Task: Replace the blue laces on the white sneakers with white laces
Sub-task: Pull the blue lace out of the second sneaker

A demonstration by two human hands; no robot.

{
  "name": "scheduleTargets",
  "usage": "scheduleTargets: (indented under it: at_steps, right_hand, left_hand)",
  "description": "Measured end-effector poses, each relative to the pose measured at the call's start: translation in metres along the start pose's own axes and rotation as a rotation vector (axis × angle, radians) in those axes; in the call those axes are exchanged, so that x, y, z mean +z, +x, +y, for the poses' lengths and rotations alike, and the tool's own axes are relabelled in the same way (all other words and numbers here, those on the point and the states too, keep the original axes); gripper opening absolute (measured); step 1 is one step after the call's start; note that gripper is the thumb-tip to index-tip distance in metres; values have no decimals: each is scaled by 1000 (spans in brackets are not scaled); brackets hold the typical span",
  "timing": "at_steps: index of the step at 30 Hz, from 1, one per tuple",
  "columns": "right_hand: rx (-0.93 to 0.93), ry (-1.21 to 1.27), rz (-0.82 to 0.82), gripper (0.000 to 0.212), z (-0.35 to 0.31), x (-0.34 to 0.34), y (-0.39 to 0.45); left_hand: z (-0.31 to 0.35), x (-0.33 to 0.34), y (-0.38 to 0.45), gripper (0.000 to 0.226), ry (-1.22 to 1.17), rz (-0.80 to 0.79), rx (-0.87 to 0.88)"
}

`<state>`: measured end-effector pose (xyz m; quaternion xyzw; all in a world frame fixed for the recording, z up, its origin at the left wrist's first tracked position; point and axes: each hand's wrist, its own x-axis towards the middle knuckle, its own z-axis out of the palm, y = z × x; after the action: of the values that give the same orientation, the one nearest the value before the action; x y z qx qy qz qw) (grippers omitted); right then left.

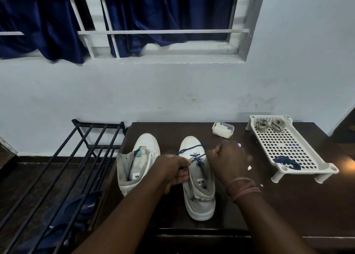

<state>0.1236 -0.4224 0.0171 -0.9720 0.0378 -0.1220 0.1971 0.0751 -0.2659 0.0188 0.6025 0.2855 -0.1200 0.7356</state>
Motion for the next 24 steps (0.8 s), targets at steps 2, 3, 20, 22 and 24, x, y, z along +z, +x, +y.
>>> scheduleTargets:
  at_steps: [2, 3, 20, 22, 24]
  right_hand:
    - [-100, 42, 20, 21, 2, -1, 3]
    - [-223, 53, -13, 24, 2, 2, 2]
    - [-290, -34, -132, 35, -14, -12, -18]
    - [-376, -167, -155, 23, -18, 0, -22]
    - [-363, -231, -100, 18, -18, 3, -20]
  left_hand:
    - [-1, -1, 1, 7, -13, -3, -9]
    - [-1, -2, 2, 9, -13, -6, -12]
    - [-2, -2, 6, 24, -16, -11, 1]
    - [-2, -3, 6, 24, -20, -10, 5]
    - [-2, -4, 5, 19, -29, -20, -2]
